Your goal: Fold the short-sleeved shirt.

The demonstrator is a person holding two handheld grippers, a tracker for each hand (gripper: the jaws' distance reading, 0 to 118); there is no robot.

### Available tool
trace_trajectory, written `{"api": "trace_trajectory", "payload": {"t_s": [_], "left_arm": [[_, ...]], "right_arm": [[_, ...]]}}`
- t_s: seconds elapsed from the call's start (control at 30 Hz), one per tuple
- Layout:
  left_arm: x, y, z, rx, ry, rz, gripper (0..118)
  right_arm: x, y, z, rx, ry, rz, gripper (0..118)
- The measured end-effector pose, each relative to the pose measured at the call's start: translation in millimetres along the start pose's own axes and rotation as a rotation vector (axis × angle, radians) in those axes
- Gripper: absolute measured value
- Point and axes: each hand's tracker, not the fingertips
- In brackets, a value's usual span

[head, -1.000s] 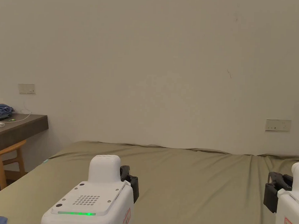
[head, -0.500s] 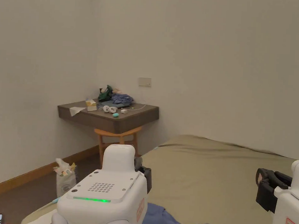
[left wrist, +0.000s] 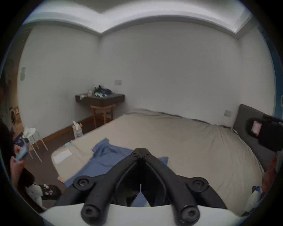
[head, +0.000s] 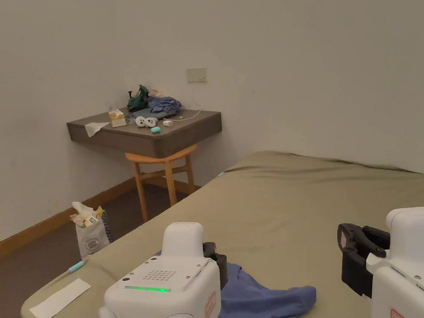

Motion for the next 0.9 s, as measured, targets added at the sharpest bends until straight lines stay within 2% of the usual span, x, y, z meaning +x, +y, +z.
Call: {"api": "trace_trajectory", "payload": {"t_s": [0.17,0.3,0.47,0.5,0.53,0.57,0.7,0.83,0.9], "left_arm": [[3,-45,-114,-0.227,-0.109,0.084,0],[3,-93,-199,-0.428,-0.123,0.117,0],[9,-124,-247,-0.488,-0.11,0.056,0],[11,-127,-252,-0.496,-0.106,0.042,5],[12,-130,-259,-0.514,-0.101,0.025,71],[13,-133,-261,-0.517,-0.086,0.011,118],[7,-141,-269,-0.463,-0.134,-0.001,118],[20,-147,-282,-0.509,-0.078,-0.182,118],[22,-154,-292,-0.545,-0.058,-0.204,118]], "right_arm": [[26,-24,-30,-0.074,-0.02,0.023,2],[48,-44,-53,-0.132,-0.033,0.017,2],[64,-65,-73,-0.185,-0.051,0.01,2],[65,-68,-76,-0.193,-0.052,0.007,2],[67,-71,-78,-0.2,-0.049,0.004,2],[69,-73,-79,-0.204,-0.046,0.002,2],[74,-81,-81,-0.214,-0.043,0.005,2],[81,-84,-81,-0.23,-0.052,-0.021,2],[84,-84,-79,-0.23,-0.057,-0.036,2]]}}
